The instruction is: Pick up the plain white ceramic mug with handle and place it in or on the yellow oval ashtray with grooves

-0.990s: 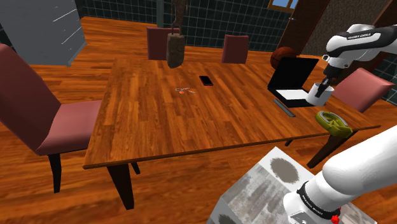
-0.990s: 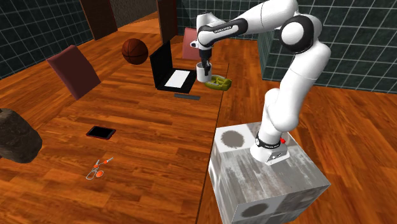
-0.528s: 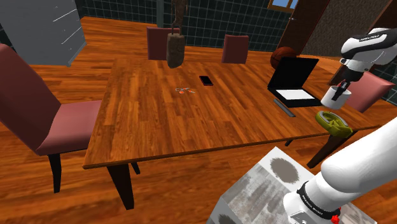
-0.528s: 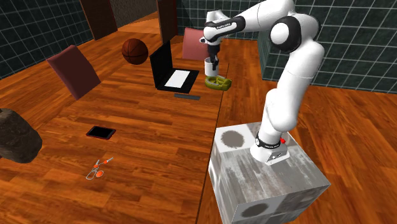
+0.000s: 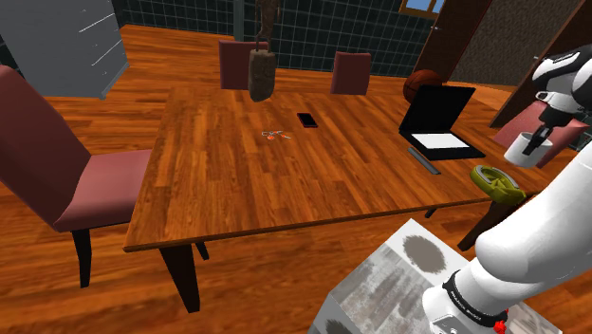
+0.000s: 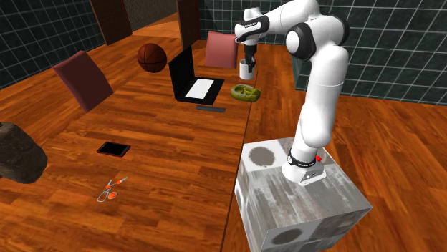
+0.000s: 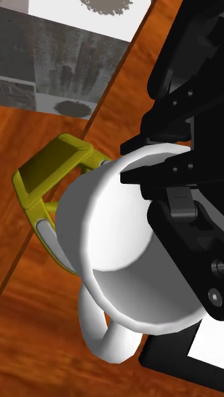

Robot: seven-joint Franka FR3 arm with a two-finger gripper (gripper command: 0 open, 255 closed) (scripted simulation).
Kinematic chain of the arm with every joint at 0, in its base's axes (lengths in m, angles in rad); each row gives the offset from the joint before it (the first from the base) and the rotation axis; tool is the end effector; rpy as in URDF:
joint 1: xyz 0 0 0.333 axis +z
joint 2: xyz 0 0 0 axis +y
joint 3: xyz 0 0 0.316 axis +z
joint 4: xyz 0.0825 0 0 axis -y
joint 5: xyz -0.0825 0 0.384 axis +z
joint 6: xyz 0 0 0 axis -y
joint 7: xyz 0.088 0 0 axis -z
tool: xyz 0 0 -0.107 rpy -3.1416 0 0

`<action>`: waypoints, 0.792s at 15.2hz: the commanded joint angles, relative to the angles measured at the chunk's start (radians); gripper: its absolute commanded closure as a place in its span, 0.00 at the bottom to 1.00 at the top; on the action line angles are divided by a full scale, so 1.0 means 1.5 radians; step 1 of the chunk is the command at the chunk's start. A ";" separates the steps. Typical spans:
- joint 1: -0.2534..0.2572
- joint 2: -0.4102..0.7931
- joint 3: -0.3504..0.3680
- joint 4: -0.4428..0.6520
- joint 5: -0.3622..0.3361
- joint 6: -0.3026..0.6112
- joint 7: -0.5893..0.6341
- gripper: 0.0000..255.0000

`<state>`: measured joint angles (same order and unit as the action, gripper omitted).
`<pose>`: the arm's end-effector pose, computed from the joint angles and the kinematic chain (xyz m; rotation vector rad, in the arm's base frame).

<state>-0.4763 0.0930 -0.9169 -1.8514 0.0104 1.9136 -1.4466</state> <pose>0.1154 -0.5670 0.4876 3.1237 0.0816 -0.0975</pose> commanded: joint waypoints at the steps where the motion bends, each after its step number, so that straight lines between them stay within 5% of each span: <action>1: -0.015 0.030 -0.003 0.014 0.026 0.005 -0.027 1.00; 12: -0.026 0.066 0.006 -0.054 0.059 0.096 -0.045 1.00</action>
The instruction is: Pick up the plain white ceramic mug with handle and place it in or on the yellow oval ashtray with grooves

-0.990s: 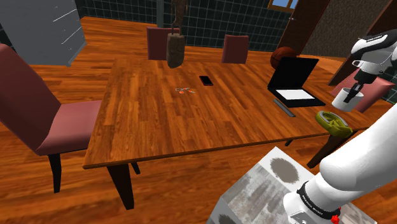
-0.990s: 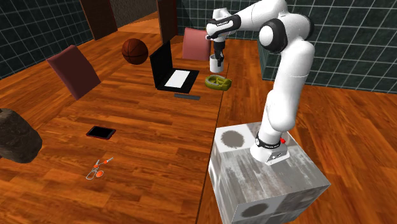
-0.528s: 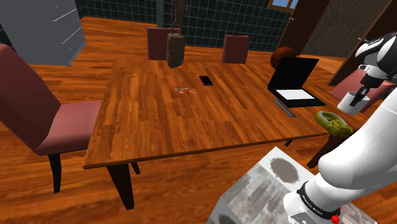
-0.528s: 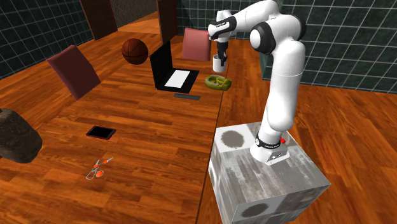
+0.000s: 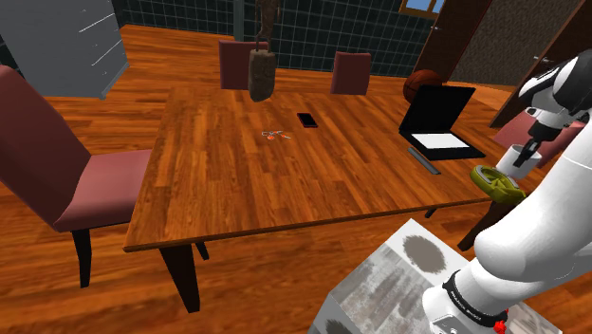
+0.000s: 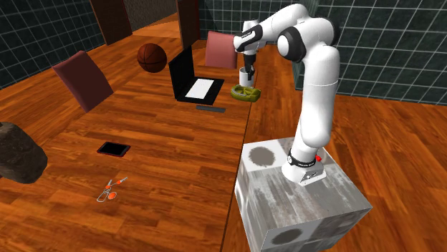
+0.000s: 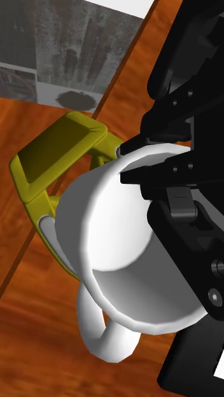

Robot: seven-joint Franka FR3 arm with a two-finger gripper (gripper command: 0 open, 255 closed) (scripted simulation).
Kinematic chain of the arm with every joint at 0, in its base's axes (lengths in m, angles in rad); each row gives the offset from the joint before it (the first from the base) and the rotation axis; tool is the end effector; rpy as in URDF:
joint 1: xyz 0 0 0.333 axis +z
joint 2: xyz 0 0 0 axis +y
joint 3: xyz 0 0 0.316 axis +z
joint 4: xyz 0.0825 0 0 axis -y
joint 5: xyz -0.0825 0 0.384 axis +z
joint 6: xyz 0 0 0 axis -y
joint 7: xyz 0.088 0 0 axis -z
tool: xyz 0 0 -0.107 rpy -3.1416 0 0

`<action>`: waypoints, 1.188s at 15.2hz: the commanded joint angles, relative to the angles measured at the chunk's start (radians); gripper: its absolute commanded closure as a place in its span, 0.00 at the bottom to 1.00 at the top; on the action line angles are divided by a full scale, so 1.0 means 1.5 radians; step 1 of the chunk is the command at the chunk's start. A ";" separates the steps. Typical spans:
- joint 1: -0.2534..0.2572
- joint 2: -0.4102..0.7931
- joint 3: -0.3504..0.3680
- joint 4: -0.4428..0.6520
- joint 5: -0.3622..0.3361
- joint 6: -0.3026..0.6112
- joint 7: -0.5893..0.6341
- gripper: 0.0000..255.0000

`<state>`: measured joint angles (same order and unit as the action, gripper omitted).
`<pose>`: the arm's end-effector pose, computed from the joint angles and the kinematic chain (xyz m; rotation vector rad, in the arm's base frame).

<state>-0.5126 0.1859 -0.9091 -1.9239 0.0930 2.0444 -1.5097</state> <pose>0.1112 -0.5765 0.4297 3.1235 0.0855 -0.0971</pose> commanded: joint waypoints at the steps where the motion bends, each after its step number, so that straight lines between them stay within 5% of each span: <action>1: -0.004 0.008 0.002 -0.011 0.008 0.017 -0.006 1.00; 13: -0.011 0.028 0.009 -0.032 0.027 0.050 -0.017 1.00; 14: -0.011 0.029 0.009 -0.032 0.028 0.050 -0.017 0.00; 18: -0.011 0.028 0.009 -0.032 0.027 0.050 -0.017 0.00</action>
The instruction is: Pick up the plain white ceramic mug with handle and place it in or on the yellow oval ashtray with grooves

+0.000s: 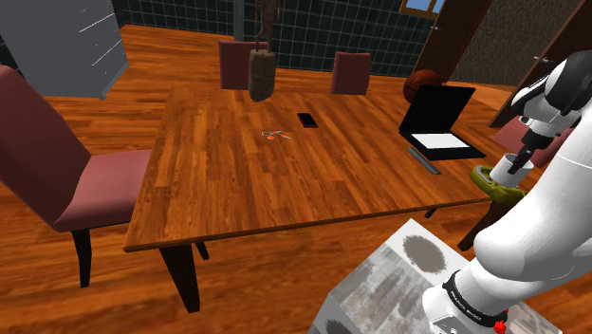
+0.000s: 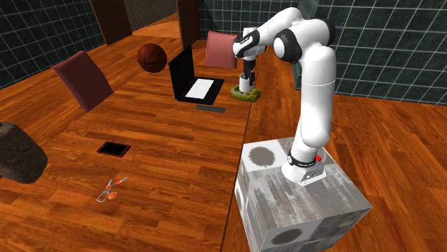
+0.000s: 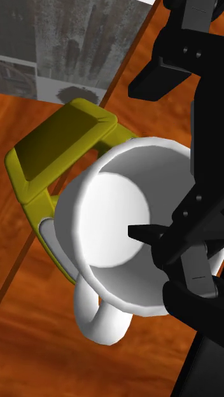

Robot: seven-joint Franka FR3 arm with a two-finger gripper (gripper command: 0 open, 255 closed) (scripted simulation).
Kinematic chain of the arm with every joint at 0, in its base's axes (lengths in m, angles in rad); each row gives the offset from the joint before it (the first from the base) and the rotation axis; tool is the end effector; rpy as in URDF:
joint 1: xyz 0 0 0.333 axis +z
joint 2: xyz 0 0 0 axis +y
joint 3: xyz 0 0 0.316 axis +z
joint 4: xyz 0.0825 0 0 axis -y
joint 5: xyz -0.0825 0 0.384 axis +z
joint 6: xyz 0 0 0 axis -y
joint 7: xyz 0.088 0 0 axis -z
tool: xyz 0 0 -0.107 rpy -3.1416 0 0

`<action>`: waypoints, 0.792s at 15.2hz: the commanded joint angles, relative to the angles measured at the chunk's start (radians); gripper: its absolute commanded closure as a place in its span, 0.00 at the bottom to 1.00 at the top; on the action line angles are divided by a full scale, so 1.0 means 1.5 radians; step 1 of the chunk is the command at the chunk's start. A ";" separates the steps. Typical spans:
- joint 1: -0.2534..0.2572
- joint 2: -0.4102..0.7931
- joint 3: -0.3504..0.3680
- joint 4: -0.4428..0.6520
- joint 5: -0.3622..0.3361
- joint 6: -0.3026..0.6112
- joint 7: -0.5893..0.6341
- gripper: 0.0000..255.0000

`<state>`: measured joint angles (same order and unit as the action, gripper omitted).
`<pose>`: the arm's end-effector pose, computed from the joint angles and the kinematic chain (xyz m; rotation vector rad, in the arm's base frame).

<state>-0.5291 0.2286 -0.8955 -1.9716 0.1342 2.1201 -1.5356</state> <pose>0.1104 -0.5767 0.3968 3.1226 0.0854 -0.0966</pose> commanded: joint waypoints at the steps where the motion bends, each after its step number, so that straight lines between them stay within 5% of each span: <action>1: 0.000 0.000 0.000 0.000 0.000 0.000 0.000 0.00; 5: 0.018 -0.042 -0.013 0.049 -0.040 -0.076 0.027 0.00; 12: 0.018 -0.042 -0.012 0.049 -0.040 -0.076 0.027 0.00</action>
<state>-0.5019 0.1656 -0.9142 -1.8977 0.0745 2.0063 -1.4948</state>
